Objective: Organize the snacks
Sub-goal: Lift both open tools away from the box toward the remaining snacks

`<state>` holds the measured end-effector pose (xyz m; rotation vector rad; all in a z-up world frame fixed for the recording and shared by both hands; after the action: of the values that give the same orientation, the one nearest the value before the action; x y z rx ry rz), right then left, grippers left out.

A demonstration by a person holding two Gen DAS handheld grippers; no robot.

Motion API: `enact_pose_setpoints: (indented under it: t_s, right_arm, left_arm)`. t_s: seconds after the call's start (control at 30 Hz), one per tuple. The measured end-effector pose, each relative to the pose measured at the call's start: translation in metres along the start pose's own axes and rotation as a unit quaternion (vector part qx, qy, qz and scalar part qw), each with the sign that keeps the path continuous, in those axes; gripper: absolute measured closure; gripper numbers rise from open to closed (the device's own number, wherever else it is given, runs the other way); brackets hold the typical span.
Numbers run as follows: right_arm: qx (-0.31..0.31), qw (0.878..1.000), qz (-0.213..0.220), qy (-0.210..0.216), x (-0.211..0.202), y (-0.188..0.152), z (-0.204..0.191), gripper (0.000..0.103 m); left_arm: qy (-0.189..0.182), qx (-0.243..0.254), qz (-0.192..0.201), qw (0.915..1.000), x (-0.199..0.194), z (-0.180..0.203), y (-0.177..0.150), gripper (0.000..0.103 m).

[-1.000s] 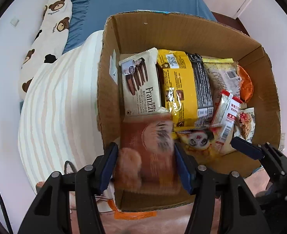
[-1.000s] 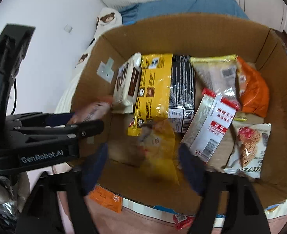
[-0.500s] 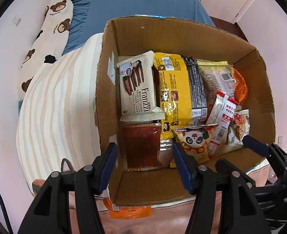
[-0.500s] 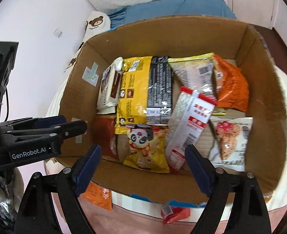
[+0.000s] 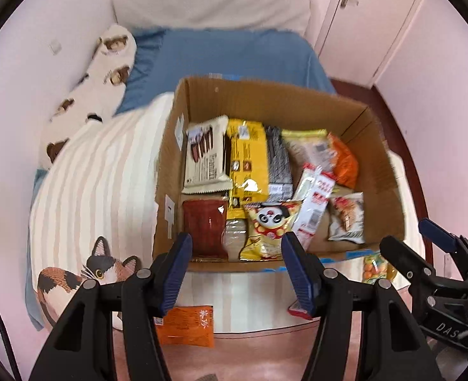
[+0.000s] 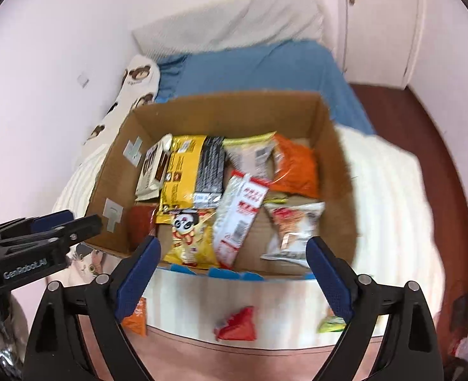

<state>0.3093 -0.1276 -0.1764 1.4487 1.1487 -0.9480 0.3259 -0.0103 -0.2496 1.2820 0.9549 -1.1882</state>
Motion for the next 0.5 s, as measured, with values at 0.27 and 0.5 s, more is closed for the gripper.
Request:
enact_pose_setpoints:
  t_s: [0.27, 0.5]
  right_arm:
    - [-0.005, 0.997, 0.068, -0.026, -0.063, -0.029, 0.007, 0.007]
    - [0.007, 0.995, 0.093, -0.022, -0.090, -0.048, 0.012, 0.006]
  left_arm:
    - [-0.005, 0.002, 0.073, 0.9973, -0.051, 0.016, -0.035, 0.047]
    - [-0.007, -0.004, 0.104, 0.9946, -0.072, 0.024, -0.058, 0.047]
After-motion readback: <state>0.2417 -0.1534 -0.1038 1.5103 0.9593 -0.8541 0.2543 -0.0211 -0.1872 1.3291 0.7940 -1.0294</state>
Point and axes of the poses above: each gripper's, at about its wrist camera, not at the fingertips, and x roughly the way its jaws point, z to its right, y to its top, the point moved 2 cm from there along x, roughly the way its jaws point, and after that the axes turned 13 degrees about -z, right-handed, at the moved point
